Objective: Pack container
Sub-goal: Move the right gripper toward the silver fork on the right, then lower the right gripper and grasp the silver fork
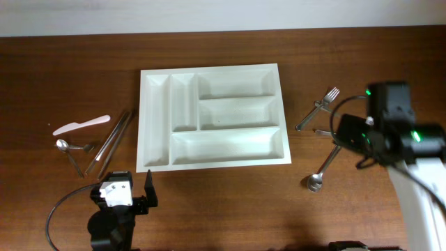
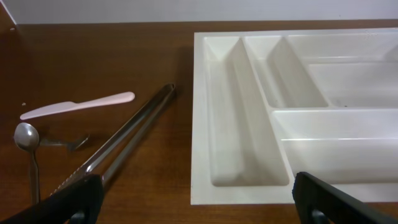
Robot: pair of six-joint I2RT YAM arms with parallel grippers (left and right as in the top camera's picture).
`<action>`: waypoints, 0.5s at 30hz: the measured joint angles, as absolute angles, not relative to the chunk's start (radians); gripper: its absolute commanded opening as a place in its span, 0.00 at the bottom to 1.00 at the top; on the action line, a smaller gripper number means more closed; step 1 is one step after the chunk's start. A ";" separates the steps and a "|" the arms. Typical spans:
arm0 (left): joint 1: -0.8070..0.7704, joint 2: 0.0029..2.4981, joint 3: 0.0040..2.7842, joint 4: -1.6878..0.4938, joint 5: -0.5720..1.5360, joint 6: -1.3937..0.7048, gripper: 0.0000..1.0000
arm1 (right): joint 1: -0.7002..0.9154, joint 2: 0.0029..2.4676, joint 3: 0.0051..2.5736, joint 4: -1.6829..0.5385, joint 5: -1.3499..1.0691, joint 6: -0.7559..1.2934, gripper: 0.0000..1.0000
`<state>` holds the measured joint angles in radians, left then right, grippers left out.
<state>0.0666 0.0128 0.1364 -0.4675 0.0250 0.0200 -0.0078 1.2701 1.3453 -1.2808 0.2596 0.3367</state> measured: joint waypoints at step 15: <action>0.067 0.013 0.136 -0.467 0.027 0.020 0.99 | -0.102 1.586 1.348 -1.088 0.049 0.614 0.96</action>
